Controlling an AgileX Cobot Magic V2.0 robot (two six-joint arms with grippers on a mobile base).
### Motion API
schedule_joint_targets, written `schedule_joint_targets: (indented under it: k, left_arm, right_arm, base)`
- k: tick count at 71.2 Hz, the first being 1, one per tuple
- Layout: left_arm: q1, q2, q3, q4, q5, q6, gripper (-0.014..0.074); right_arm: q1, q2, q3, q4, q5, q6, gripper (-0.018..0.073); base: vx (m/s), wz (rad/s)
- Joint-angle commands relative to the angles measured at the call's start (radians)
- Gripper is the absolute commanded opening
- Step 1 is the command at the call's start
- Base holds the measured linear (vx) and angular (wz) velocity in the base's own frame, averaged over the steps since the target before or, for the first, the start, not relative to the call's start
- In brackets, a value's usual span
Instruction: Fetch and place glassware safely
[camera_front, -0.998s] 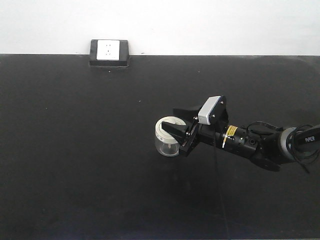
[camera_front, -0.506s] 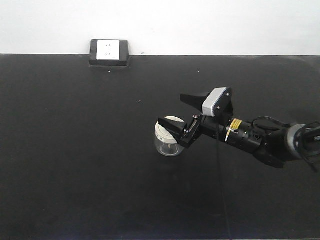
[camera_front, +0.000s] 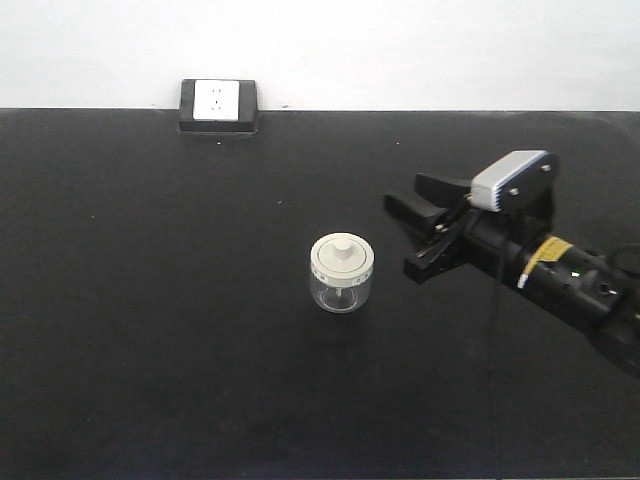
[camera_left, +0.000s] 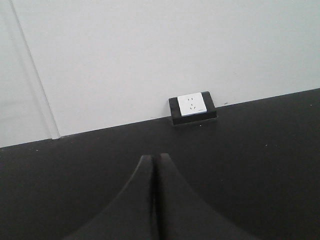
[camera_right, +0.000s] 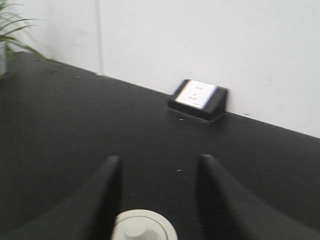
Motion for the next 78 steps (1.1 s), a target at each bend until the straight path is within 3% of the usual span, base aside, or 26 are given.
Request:
schedule_joint_targets:
  k: [1, 5, 15, 31, 65, 78]
  left_arm:
    - [-0.007, 0.008, -0.027, -0.003, -0.072, -0.009, -0.0007]
    - [-0.007, 0.008, -0.027, -0.003, -0.072, -0.009, -0.0007]
    - [-0.007, 0.008, -0.027, -0.003, -0.072, -0.009, -0.0007]
    - [-0.007, 0.008, -0.027, -0.003, -0.072, -0.009, -0.0007]
    - [-0.007, 0.008, -0.027, -0.003, -0.072, -0.009, -0.0007]
    - [-0.007, 0.008, -0.027, -0.003, -0.072, -0.009, -0.0007]
  right_arm:
    - [-0.003, -0.125, 0.02, 0.058, 0.025, 0.002, 0.0086]
    - [-0.003, -0.179, 0.034, 0.059, 0.075, 0.005, -0.0015]
    - [-0.003, -0.31, 0.04, 0.098, 0.308, 0.08, -0.0004]
    - [-0.003, -0.49, 0.04, 0.144, 0.596, 0.082, -0.0003]
    - [-0.003, -0.874, 0.043, 0.162, 0.935, 0.082, -0.0003]
    - [-0.003, -0.996, 0.043, 0.159, 1.003, 0.082, -0.0003]
  base:
    - [0.0, 0.0]
    - [0.0, 0.0]
    - [0.0, 0.0]
    - [0.0, 0.0]
    - [0.0, 0.0]
    - [0.0, 0.0]
